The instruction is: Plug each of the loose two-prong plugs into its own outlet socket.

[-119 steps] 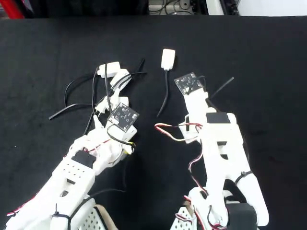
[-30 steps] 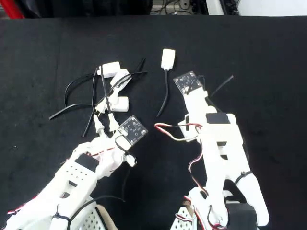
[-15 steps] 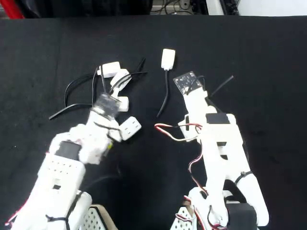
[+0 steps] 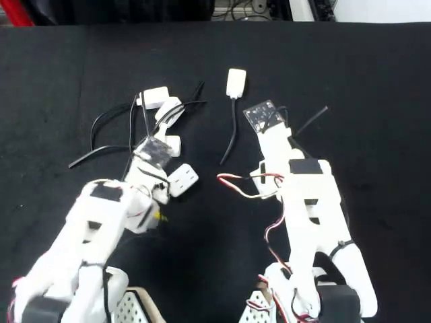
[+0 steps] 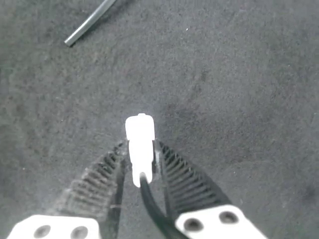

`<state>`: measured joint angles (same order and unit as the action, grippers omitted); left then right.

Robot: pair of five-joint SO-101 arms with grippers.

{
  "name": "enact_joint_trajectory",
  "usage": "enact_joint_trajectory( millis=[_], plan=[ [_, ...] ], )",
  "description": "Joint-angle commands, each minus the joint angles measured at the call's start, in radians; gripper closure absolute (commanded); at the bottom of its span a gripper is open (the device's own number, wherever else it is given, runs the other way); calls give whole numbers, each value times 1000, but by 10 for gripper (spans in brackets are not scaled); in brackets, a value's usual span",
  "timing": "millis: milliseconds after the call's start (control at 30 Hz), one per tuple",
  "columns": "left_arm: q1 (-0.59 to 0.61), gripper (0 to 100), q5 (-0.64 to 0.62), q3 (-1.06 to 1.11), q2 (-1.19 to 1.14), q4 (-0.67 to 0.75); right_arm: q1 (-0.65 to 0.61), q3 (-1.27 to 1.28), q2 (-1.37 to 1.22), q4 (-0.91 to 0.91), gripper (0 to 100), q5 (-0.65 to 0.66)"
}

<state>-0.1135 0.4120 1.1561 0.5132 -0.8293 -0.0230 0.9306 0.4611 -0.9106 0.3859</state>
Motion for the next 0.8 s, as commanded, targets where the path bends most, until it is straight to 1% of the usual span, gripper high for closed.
enact_joint_trajectory(
  millis=[0, 100, 200, 367, 433, 567, 633, 700, 767],
  plan=[
    [-36, 827, 32, -107, -71, -29, 15, -22, -7, -11, 987, 2],
    [-62, 912, 32, -114, -75, -37, 15, -22, -7, -11, 987, 5],
    [-79, 975, 32, -113, -68, -43, 15, -22, -7, -11, 987, 5],
    [-85, 972, 35, -120, -3, -160, 15, -22, -7, -11, 987, 5],
    [-101, 972, 38, -104, 58, -218, 15, -22, -7, -11, 987, 5],
    [-171, 972, 34, -35, 235, -345, 15, -22, -7, -11, 987, 6],
    [-173, 972, 34, 7, 341, -359, 15, -22, -7, -11, 987, 6],
    [-148, 972, 43, 35, 433, -359, 15, -22, -7, -11, 987, 6],
    [-142, 972, 101, 62, 506, -373, 15, -22, -7, -11, 987, 6]
  ],
)
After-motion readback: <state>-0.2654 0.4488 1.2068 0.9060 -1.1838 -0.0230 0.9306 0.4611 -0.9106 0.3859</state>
